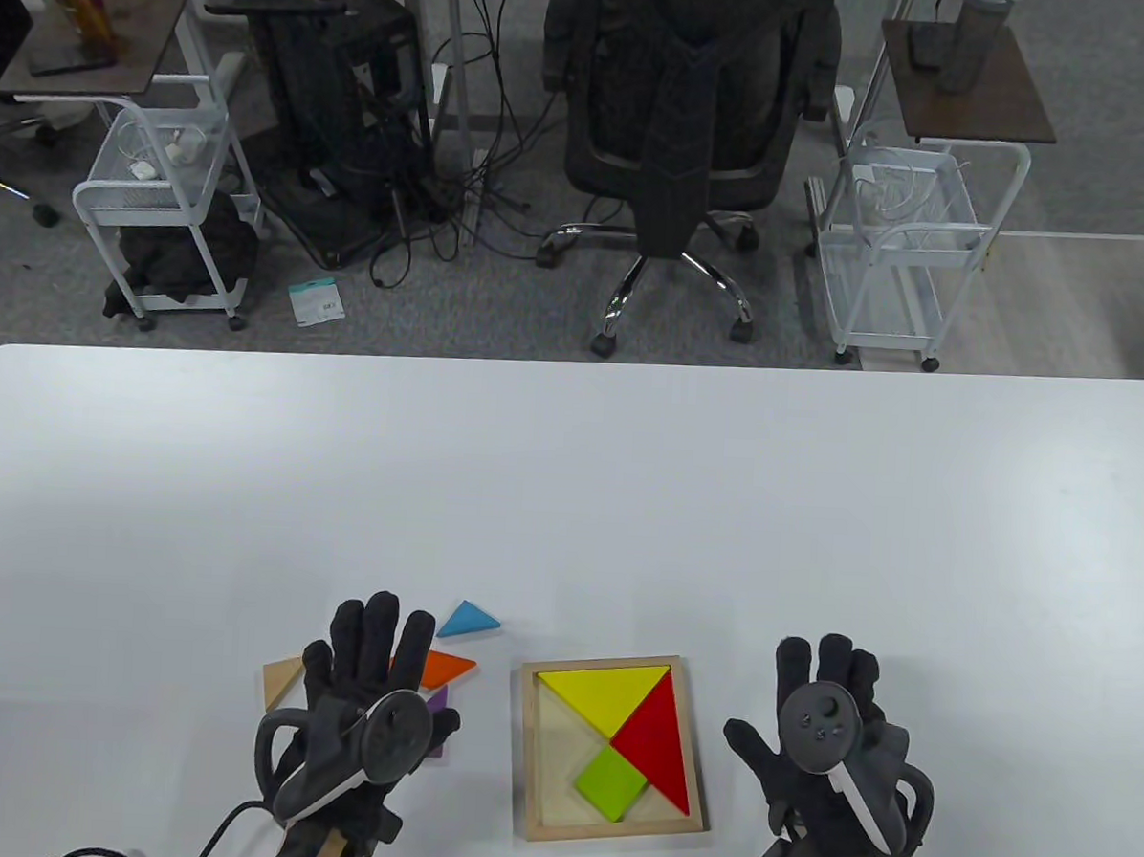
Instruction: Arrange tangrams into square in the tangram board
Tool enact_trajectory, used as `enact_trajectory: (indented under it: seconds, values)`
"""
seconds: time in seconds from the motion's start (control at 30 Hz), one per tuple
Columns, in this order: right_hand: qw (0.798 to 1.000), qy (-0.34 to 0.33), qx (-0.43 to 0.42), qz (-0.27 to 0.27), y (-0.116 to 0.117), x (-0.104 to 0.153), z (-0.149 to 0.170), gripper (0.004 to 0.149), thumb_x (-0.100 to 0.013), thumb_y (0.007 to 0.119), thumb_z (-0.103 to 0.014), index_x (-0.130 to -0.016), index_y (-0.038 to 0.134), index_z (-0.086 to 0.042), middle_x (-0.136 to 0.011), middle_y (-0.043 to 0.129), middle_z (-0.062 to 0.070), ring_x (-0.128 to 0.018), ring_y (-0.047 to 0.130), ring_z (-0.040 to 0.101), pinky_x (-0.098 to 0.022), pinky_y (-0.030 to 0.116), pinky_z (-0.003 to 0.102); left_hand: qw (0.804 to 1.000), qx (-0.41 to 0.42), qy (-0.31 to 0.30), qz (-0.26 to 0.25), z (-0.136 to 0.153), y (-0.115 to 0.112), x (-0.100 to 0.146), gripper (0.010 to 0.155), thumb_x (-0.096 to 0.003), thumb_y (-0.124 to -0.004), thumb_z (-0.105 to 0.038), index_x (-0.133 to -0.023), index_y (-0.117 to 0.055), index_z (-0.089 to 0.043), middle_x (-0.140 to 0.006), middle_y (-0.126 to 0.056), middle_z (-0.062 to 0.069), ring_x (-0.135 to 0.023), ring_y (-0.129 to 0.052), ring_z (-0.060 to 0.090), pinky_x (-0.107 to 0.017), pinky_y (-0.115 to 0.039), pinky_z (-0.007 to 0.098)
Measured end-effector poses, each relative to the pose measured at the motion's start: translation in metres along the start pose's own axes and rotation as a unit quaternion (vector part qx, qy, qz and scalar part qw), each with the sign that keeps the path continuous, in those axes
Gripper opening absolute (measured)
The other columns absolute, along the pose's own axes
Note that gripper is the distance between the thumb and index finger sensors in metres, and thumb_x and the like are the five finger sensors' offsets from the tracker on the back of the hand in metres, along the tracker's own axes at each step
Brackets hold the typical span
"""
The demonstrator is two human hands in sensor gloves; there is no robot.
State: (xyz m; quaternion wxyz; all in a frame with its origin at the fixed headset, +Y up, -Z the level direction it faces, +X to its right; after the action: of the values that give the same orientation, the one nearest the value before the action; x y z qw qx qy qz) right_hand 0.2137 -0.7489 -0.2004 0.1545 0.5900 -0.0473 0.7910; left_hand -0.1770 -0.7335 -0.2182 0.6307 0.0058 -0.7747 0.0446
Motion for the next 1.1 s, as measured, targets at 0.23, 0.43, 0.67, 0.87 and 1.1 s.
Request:
enact_trajectory:
  seconds: [0.23, 0.43, 0.67, 0.87, 1.1]
  values:
    - [1.0, 0.002, 0.018, -0.004, 0.006, -0.001, -0.002, 0.089, -0.029, 0.057, -0.068, -0.097, 0.006, -0.046, -0.102, -0.016, -0.01, -0.1, -0.015, 0.02, -0.083, 0.023, 0.049, 0.989, -0.044, -0.017, 0.138, -0.025, -0.013, -0.083, 0.081, -0.052, -0.075, -0.048, -0.113, -0.031, -0.018, -0.118, -0.028, 0.027, -0.106, -0.049, 0.056, -0.075, -0.062, 0.064]
    - [0.999, 0.003, 0.032, -0.008, 0.009, -0.002, -0.004, 0.088, -0.028, 0.055, -0.069, -0.095, 0.002, -0.048, -0.099, -0.021, -0.013, -0.097, -0.022, 0.017, -0.083, 0.018, 0.049, 0.969, -0.087, 0.01, 0.231, -0.028, -0.038, -0.121, 0.074, -0.0515, -0.077, -0.044, -0.111, -0.041, -0.02, -0.116, -0.04, 0.026, -0.101, -0.066, 0.049, -0.07, -0.073, 0.055]
    - [1.0, 0.001, 0.021, -0.009, 0.006, -0.002, -0.003, 0.089, -0.028, 0.055, -0.069, -0.095, 0.002, -0.048, -0.099, -0.022, -0.013, -0.097, -0.022, 0.017, -0.083, 0.017, 0.049, 0.968, -0.114, 0.003, 0.226, -0.031, -0.046, -0.127, 0.067, -0.0489, -0.082, -0.043, -0.107, -0.055, -0.022, -0.108, -0.058, 0.018, -0.088, -0.082, 0.039, -0.058, -0.084, 0.043]
    - [1.0, -0.009, 0.024, -0.007, 0.007, 0.0, -0.005, 0.089, -0.028, 0.055, -0.069, -0.096, 0.002, -0.047, -0.099, -0.021, -0.012, -0.098, -0.021, 0.018, -0.083, 0.019, 0.049, 0.969, -0.114, -0.008, 0.22, -0.033, -0.046, -0.126, 0.063, -0.0489, -0.082, -0.04, -0.104, -0.059, -0.019, -0.104, -0.063, 0.017, -0.082, -0.086, 0.037, -0.056, -0.086, 0.039]
    - [1.0, -0.009, 0.025, -0.007, 0.007, 0.001, -0.005, 0.089, -0.028, 0.056, -0.068, -0.096, 0.002, -0.047, -0.099, -0.021, -0.011, -0.098, -0.02, 0.018, -0.083, 0.019, 0.049, 0.973, -0.105, -0.029, 0.203, -0.034, -0.048, -0.127, 0.054, -0.0479, -0.083, -0.036, -0.096, -0.067, -0.019, -0.097, -0.07, 0.015, -0.07, -0.092, 0.032, -0.053, -0.09, 0.033]
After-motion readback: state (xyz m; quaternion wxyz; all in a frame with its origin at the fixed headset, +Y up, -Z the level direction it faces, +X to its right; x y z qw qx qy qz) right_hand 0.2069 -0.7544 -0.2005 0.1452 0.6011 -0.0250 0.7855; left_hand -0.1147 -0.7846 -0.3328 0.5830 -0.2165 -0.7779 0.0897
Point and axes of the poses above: the tracker on the back of each hand, its own z axis roughly to the little-finger side, its own x axis roughly from the fingertips to the wrist, y = z × x, the point moved 2 cm from there along -x, roughly from the wrist to the fingertips
